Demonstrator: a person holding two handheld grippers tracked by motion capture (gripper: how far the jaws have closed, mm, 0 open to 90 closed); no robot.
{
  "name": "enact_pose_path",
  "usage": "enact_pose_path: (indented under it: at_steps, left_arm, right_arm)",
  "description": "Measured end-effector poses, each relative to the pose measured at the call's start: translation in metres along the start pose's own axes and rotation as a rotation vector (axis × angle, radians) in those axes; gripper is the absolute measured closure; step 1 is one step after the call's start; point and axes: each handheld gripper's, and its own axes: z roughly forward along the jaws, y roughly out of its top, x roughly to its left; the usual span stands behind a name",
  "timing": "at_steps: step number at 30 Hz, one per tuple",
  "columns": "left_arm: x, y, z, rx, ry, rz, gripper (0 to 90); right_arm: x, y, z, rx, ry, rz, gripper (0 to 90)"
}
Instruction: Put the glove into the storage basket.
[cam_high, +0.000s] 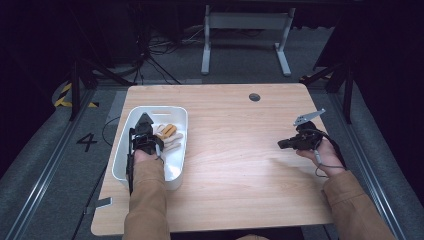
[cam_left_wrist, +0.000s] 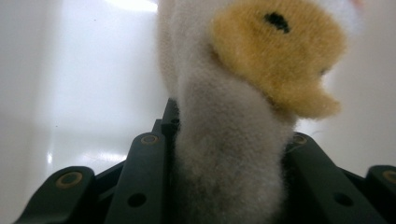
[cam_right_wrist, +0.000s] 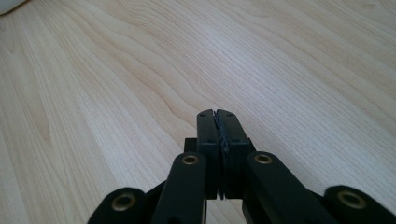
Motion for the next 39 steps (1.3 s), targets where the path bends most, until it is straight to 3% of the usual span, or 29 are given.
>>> enact_pose_path:
  at_steps: [20,21,22,29,35,39]
  left_arm:
    - [0.002,0.0,0.006,0.04,0.001,0.001,63.1]
    - [0.002,0.0,0.007,0.048,-0.002,0.003,59.5]
    - [0.001,0.0,0.008,0.055,-0.02,-0.003,49.7]
    - [-0.004,0.002,0.009,0.108,-0.003,0.019,30.3]
    - [-0.014,0.001,0.005,0.14,0.019,0.065,22.4]
    - [-0.016,0.0,0.005,0.147,-0.019,0.068,15.7]
  right_arm:
    - [0.001,-0.001,-0.003,-0.014,0.004,0.007,88.5]
    - [0.001,-0.001,-0.003,-0.014,0.005,0.008,88.5]
    - [0.001,-0.001,-0.004,-0.015,0.006,0.007,88.4]
    - [0.001,-0.001,-0.003,-0.015,0.008,0.009,87.9]
    - [0.001,-0.001,-0.003,-0.016,0.008,0.011,87.8]
    - [0.001,-0.001,-0.004,-0.021,0.011,0.011,87.3]
